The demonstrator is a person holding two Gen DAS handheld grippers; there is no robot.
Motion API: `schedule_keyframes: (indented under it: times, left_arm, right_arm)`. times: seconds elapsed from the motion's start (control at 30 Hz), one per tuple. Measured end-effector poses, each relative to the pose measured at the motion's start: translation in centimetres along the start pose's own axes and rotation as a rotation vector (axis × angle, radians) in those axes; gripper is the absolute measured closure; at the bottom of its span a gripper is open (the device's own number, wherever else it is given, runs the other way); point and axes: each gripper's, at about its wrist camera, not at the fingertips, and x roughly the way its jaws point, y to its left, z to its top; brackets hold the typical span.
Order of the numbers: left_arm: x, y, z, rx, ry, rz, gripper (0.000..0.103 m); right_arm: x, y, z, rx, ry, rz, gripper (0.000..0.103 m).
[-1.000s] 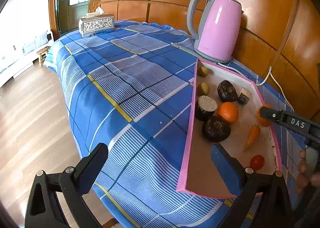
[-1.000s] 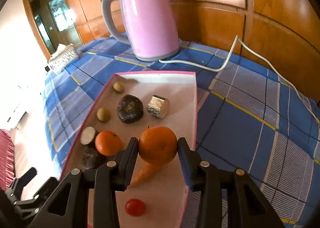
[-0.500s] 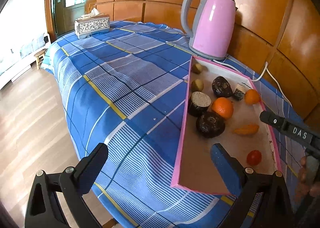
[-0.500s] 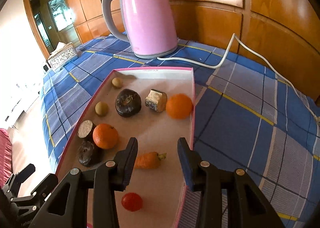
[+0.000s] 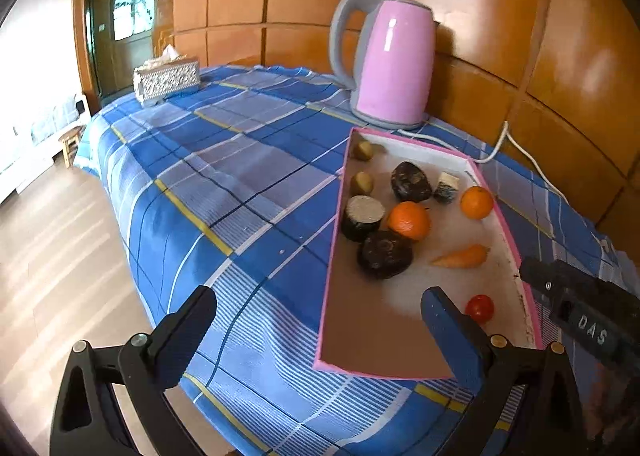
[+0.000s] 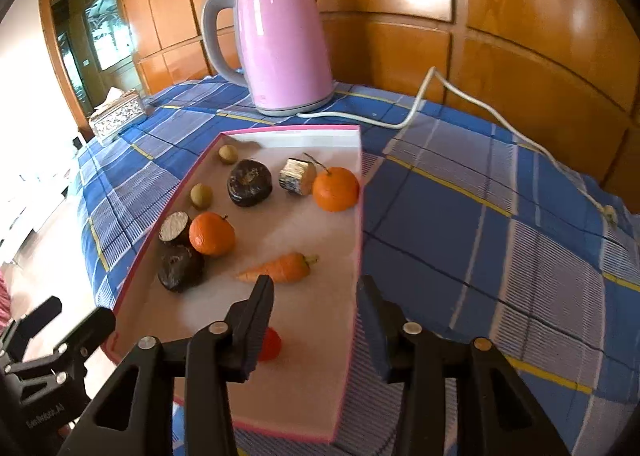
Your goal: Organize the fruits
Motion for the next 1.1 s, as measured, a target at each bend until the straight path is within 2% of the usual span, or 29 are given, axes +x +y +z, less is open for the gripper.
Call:
schedule_keyframes:
  times: [0.3, 0.63, 0.8, 1.1]
  left_arm:
    - [-1.9, -1.0, -0.1, 0.036, -0.046, -0.043, 0.000]
    - [-2.9, -2.2, -0.3, 0.075, -0.055, -0.035, 0.000]
    - [-3.2, -2.7, -0.4, 0.095, -0.067, -0.015, 0.000]
    - [-3.3, -2.1, -0.2, 0.062, -0.084, -0.008, 0.000]
  right_arm:
    - [-3.4, -1.0, -2.9, 0.050, -0.073, -0.117, 0.042]
    - [-4.9, -2.7, -5.1, 0.119, -0.076, -0.175, 0.042]
    - [-5.6, -2.5, -5.4, 0.108, -0.097, -0.198, 0.042]
    - [-5.6, -1.8, -5.6, 0.082, -0.098, -0.194, 0.042]
